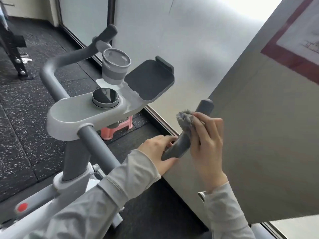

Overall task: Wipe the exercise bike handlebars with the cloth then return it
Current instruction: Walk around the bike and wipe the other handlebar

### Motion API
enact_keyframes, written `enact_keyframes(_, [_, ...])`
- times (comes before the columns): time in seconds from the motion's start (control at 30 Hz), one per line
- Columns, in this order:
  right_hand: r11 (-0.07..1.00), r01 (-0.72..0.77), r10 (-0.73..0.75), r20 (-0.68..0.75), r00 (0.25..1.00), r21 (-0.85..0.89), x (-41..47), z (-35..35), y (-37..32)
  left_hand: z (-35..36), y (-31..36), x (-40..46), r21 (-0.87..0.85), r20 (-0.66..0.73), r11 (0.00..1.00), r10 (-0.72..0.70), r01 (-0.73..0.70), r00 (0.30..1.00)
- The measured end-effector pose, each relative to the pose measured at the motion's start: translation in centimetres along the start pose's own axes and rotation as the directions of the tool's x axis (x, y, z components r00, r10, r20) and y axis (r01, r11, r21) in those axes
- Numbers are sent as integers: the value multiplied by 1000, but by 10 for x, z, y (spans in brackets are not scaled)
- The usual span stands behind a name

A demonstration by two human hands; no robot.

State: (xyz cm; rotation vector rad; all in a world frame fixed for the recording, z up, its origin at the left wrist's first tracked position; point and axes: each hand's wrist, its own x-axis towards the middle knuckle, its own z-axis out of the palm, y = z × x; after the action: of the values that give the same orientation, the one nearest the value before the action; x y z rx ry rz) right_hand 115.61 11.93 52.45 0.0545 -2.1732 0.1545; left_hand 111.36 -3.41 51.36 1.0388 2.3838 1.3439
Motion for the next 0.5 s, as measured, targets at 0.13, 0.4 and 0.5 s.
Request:
enact_keyframes(0.13, [999,-46,47,-77,996,8,35,-3,13,2,-1,0,3,-29,1000,-9,9,1000])
enact_keyframes(0.4, [966,-209,206,40,978,151,77,-10,33,4,-4,1,6,-35,1000,-16,16,999])
enact_keyframes(0.5, [963,-210,206,44,978,171,68,-15,30,4,-4,2,26,-30,1000,-3,4,1000])
